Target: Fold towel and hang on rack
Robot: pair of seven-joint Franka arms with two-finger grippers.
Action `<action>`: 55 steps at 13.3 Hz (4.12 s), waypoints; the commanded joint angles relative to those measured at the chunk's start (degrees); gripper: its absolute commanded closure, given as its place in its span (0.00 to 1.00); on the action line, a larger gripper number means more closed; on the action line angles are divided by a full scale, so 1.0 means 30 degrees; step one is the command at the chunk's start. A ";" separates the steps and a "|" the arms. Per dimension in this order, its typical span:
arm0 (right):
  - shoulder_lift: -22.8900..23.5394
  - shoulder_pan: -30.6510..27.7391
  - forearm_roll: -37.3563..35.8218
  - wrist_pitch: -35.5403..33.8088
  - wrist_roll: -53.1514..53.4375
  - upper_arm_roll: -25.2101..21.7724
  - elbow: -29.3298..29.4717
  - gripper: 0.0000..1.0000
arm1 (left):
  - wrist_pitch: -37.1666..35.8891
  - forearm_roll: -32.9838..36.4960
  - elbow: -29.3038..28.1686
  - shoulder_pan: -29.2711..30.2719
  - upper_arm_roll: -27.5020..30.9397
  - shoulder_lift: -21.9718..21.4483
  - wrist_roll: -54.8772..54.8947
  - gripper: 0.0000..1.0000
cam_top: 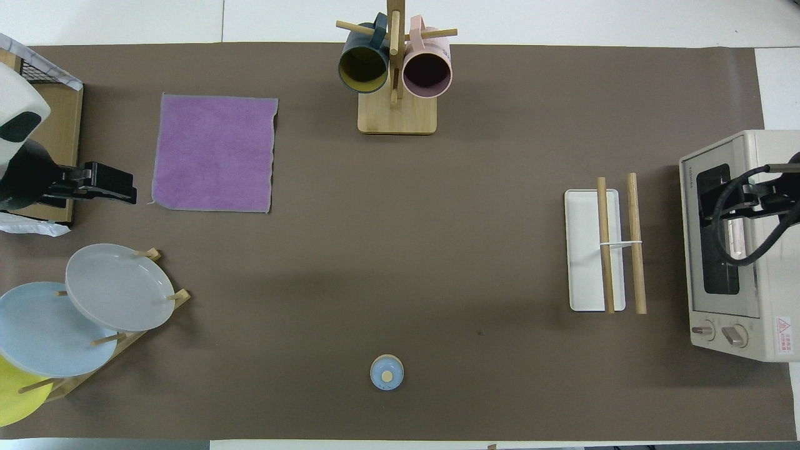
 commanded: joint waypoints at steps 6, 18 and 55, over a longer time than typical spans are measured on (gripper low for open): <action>-0.0281 -0.0225 0.0410 0.0014 -0.0443 0.0046 -0.0333 0.00 | -0.0114 -0.0201 -0.0124 -0.0088 0.0188 -0.0252 0.0055 0.00; -0.0281 -0.0225 0.0410 0.0014 -0.0414 0.0046 -0.0333 0.00 | 0.4475 -0.0201 -0.4980 0.1843 0.0188 -0.0986 0.0083 0.00; -0.0281 -0.0225 0.0410 0.0014 -0.0414 0.0046 -0.0333 0.00 | 1.2718 -0.2399 -0.5809 0.3400 0.0188 0.6838 -0.0385 1.00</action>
